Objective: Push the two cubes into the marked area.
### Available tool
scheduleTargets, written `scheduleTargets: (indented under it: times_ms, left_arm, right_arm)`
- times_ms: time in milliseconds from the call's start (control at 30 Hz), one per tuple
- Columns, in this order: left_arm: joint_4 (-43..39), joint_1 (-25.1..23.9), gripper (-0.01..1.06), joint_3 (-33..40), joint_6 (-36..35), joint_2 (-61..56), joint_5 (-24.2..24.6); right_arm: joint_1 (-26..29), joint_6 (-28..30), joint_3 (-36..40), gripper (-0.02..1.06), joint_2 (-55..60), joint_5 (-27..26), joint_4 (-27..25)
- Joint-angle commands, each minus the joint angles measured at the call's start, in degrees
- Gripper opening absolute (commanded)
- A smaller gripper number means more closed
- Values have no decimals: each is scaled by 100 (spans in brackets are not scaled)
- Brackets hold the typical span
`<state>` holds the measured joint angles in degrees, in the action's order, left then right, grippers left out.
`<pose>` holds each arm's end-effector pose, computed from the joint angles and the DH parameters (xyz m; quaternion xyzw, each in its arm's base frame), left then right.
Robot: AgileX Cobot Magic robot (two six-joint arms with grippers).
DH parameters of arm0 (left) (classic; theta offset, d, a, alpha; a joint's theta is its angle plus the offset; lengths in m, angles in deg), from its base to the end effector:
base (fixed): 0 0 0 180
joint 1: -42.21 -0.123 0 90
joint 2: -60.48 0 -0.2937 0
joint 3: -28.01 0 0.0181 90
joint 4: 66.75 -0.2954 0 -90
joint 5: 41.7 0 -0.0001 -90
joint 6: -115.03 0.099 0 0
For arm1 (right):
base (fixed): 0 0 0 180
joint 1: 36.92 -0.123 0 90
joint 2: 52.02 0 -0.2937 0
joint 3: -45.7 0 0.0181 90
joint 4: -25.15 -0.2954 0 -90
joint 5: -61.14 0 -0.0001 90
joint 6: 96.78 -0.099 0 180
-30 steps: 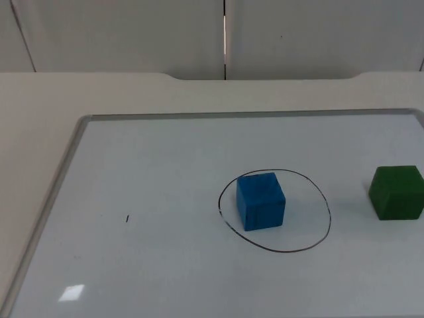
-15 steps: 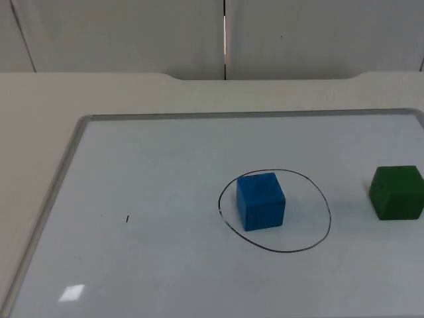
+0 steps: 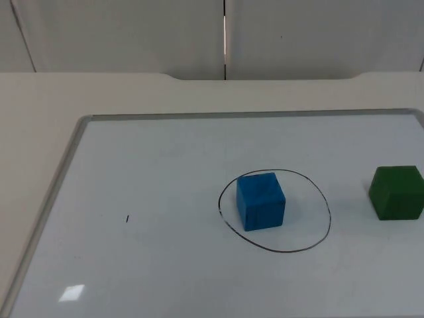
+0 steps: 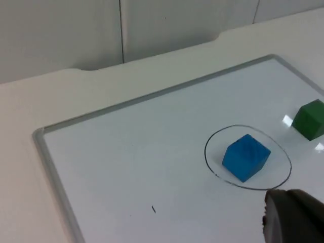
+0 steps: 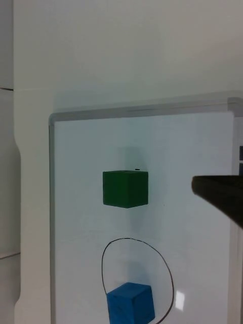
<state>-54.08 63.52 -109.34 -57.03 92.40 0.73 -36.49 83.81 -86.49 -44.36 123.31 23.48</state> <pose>0.1050 -0.0567 0.3309 0.1844 0.8277 -0.1658 0.5034 0.0297 0.0023 0.2985 -0.0020 0.8555 0.0099 0.5178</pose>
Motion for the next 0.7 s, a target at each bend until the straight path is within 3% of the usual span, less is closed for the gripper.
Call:
scheduleTargets:
  times_ms: [0, 233, 333, 667]
  left_arm:
    - [-60, -10, 0, 151, -58, -250, 142]
    - [-778, -10, 0, 165, -464, -837, 768]
    - [-995, -10, 0, 165, -585, -1161, 1276]
    - [-1032, -10, 0, 507, -794, -2103, 1629]
  right_arm:
    - [33, 28, 18, 105, -10, -42, -2]
    - [33, 28, 18, 105, -10, -42, -2]
    - [33, 28, 18, 105, -10, -42, -2]
    - [33, 28, 18, 105, -10, -42, -2]
